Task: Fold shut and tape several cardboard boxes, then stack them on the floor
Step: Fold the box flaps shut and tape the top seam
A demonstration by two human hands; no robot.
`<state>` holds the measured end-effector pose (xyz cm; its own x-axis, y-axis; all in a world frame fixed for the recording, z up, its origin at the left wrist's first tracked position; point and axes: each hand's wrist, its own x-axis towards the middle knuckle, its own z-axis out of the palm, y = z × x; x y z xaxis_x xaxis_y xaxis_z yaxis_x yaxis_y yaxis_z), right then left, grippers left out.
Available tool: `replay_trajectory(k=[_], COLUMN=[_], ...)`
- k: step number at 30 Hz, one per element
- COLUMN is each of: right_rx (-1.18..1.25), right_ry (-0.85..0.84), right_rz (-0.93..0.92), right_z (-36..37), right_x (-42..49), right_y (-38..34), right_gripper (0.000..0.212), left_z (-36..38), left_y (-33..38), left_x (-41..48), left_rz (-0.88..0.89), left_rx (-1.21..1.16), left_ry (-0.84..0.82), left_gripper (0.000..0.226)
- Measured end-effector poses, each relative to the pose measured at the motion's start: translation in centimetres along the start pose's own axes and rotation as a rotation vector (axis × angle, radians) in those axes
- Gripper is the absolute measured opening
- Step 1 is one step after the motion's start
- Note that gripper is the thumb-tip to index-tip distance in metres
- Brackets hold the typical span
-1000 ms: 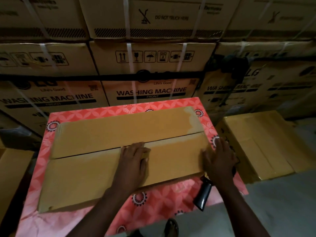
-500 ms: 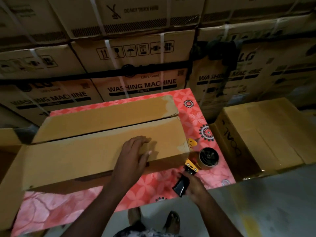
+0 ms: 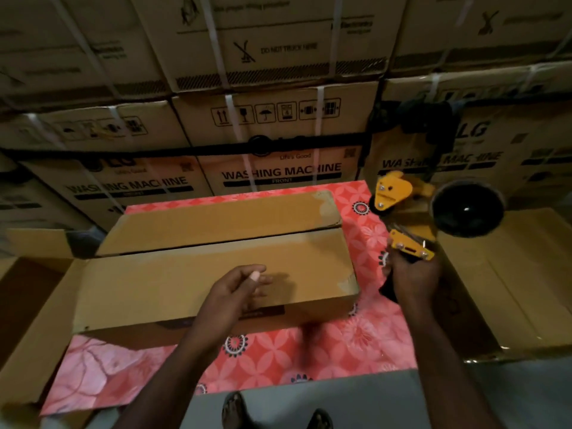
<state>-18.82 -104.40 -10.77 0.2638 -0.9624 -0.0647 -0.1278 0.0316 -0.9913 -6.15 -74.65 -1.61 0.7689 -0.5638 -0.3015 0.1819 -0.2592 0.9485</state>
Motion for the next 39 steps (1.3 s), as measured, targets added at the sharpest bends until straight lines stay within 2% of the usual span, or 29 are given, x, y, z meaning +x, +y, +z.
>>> replay_trajectory(k=[2, 4, 7, 9, 11, 14, 15, 17, 19, 21, 24, 26, 30, 35, 39], right_rx=[0.042, 0.004, -0.054, -0.143, -0.218, -0.301, -0.306, -0.318, -0.335, -0.324, -0.301, -0.349, -0.514, -0.696, -0.777], right_ry=[-0.109, -0.297, -0.596, -0.740, -0.861, -0.953, -0.991, -1.055, -1.104, -1.145, -1.166, -1.203, -1.240, -1.242, -1.200], right_rz=[-0.109, -0.190, -0.351, -0.430, -0.477, -0.543, -0.561, -0.558, -0.529, -0.529, -0.535, -0.544, -0.551, -0.652, -0.704], right_z=[1.8, 3.6, 8.5, 11.8, 14.7, 18.6, 19.9, 22.6, 25.1, 27.6, 30.7, 32.6, 35.7, 38.0, 38.6], right_x=[-0.9, -2.9, -7.1, -8.7, -9.5, -10.7, -11.1, -11.9, -12.7, -13.9, -16.1, -17.3, -18.6, -19.5, -19.3], right_y=[-4.8, -7.8, -10.4, -10.9, -11.2, -12.0, -12.0, -12.1, -12.1, -12.2, -12.3, -12.3, -10.9, -8.9, -7.8], right_gripper=[0.022, 0.014, 0.033, 0.028, 0.030, 0.009, 0.007, 0.019, 0.026, 0.022, 0.018, 0.015, 0.021, 0.047, 0.046], left_z=[0.0, 0.4, -1.7, -4.2, -7.0, -11.4, -13.0, -16.2, -19.3, -21.9, -25.0, -26.8, -30.7, -32.8, -34.0], left_y=[1.1, 2.0, 2.3, 1.8, 1.3, 0.3, 0.2, -0.2, -0.6, -0.6, -1.2, -1.7, -3.2, -4.6, -5.8], left_x=[0.1, 1.1, 2.7, 3.2, 3.1, 2.8, 2.7, 2.8, 3.0, 3.3, 4.6, 5.3, 6.1, 6.9, 8.0], left_rz=[-0.083, -0.210, -0.360, -0.347, -0.274, -0.182, -0.196, -0.207, -0.179, -0.187, -0.244, -0.290, -0.297, -0.226, -0.243], left_rx=[-0.219, -0.461, -0.866, -1.021, -1.111, -1.054, -1.058, -1.102, -1.126, -1.077, -0.927, -0.805, -0.618, -0.454, -0.378], left_ry=[-0.062, -0.140, -0.283, -0.323, -0.280, -0.150, -0.109, -0.096, -0.094, 0.000, 0.236, 0.315, 0.332, 0.297, 0.221], left_gripper=[0.036, 0.044, 0.050, 0.032, 0.034, 0.044, 0.050, 0.056, 0.049, 0.028, 0.029, 0.028, 0.028, 0.021, 0.019])
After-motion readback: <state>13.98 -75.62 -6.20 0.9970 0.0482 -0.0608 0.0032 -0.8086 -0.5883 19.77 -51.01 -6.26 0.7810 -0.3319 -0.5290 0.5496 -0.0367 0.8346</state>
